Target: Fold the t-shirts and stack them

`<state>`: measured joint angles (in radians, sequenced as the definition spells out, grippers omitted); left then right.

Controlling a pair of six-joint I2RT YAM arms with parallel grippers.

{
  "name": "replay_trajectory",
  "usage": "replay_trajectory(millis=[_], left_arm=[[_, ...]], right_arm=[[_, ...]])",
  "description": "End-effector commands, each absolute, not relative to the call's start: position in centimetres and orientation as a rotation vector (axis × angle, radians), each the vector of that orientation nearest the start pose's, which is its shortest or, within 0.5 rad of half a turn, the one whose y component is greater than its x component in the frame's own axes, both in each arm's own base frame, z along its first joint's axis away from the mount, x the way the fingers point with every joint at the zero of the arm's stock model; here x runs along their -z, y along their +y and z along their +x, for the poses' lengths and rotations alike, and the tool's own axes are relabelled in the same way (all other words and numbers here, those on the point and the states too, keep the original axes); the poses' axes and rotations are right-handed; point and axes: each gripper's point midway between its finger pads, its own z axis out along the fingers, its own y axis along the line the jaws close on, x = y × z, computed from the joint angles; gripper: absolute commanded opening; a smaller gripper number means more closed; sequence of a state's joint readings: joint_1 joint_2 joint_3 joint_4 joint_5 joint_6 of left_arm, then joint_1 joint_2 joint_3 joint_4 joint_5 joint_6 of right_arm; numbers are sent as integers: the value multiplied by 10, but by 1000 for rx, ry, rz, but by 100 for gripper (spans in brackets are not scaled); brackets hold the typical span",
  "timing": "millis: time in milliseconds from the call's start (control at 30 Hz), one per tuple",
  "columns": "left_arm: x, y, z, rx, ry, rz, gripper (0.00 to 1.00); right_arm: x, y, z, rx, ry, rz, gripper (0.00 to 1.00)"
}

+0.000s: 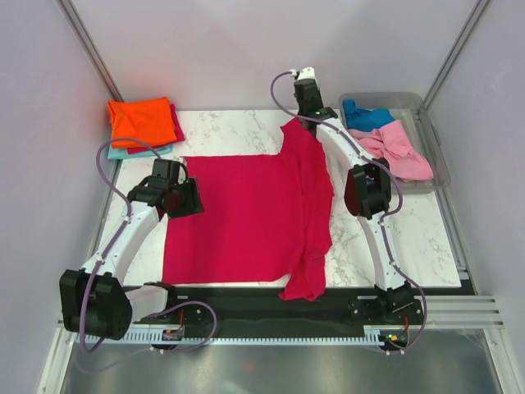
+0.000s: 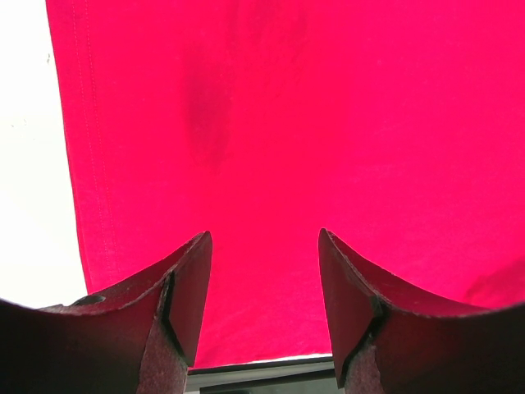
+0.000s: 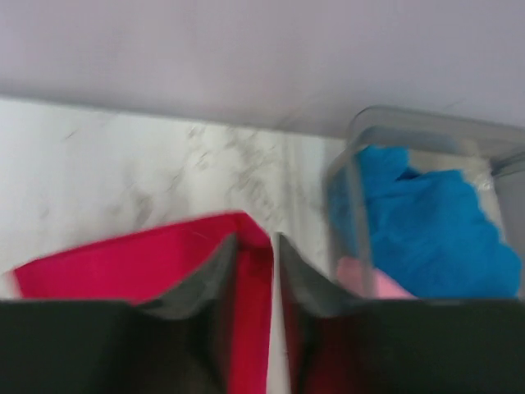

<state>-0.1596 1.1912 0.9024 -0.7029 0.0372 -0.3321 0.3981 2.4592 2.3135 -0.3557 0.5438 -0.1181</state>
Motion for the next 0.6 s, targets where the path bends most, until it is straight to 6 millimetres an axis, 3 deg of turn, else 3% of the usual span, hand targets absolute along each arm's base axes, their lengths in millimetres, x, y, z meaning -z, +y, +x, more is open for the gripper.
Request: replay_trajectory(millis=[0, 67, 100, 133, 167, 200, 233, 267, 300, 333, 367, 467, 500, 567], left_arm=[[-126, -71, 279, 268, 2537, -162, 62], [-124, -69, 279, 255, 2542, -164, 62], [-124, -68, 280, 245, 2541, -167, 62], [-123, -66, 279, 236, 2541, -173, 62], [-123, -65, 280, 223, 2541, -177, 62], [-124, -64, 280, 220, 2536, -182, 62], [-124, -64, 281, 216, 2533, -188, 62], [-125, -63, 282, 213, 2530, -209, 62], [-125, -63, 283, 210, 2530, -221, 62], [-127, -63, 285, 215, 2526, -241, 62], [-130, -64, 288, 217, 2520, -249, 62], [-143, -68, 309, 232, 2498, -284, 62], [-137, -64, 316, 191, 2518, -304, 62], [-144, -58, 336, 127, 2495, -326, 63]], right_arm=[[-163, 127, 668, 543, 1911, -95, 40], [-174, 121, 670, 581, 1883, -46, 76], [-181, 122, 669, 567, 1877, -30, 87], [-174, 123, 664, 552, 1901, -43, 96], [-206, 126, 657, 492, 1863, 3, 98], [-216, 128, 652, 457, 1859, 8, 98], [-204, 132, 641, 431, 1897, -15, 98], [-245, 140, 627, 344, 1851, 22, 98], [-253, 145, 618, 301, 1853, 15, 98], [-238, 152, 603, 279, 1898, -12, 98], [-266, 171, 585, 154, 1874, -35, 98], [-252, 206, 537, -25, 1953, -90, 98], [-244, 216, 525, -105, 1985, -75, 98], [-213, 227, 497, -200, 2072, -93, 98]])
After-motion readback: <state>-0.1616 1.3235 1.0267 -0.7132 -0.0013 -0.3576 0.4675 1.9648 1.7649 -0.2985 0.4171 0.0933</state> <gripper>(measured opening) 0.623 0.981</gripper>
